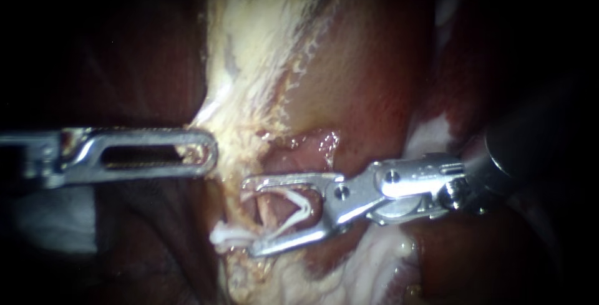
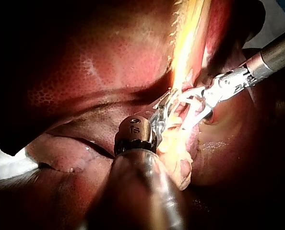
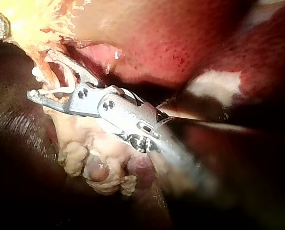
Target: Clipping third clip left tube
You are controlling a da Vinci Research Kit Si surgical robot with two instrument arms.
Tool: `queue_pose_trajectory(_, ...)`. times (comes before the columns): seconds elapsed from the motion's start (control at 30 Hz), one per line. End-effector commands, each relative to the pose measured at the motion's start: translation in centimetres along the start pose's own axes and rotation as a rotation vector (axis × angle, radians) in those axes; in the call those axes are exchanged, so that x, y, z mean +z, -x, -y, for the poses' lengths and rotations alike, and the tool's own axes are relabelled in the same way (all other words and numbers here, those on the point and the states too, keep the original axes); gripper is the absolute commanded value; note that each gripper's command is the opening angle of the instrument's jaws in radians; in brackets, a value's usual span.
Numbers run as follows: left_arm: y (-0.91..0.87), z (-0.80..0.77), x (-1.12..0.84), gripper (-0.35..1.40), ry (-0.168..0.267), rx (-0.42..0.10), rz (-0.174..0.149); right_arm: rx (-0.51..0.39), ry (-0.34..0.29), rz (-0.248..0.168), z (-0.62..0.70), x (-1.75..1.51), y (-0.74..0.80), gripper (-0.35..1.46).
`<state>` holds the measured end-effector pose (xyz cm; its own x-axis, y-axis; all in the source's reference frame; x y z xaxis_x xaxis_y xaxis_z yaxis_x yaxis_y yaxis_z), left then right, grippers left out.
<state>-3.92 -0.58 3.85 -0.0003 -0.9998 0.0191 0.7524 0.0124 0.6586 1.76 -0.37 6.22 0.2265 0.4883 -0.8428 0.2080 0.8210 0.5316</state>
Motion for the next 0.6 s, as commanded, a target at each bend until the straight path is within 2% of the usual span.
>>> queue_pose_trajectory(0.03, 0.0, 0.01, -0.01, -0.35, 0.001, 0.0, 0.001, 0.0, 0.001, -0.001, 0.0, 0.02, -0.01, 0.6)
queue_pose_trajectory(0.23, -0.02, 0.04, -0.01, -0.35, -0.001, -0.002, -0.002, 0.0, -0.007, -0.003, -0.01, 0.11, -0.05, 0.6)
queue_pose_trajectory(0.4, -0.01, 0.04, -0.01, -0.35, -0.002, -0.001, -0.002, 0.021, -0.036, -0.01, 0.05, 0.16, -0.11, 0.6)
queue_pose_trajectory(0.6, 0.01, -0.01, 0.02, -0.35, -0.003, 0.0, -0.004, 0.064, -0.087, -0.052, 0.16, 0.2, -0.22, 0.6)
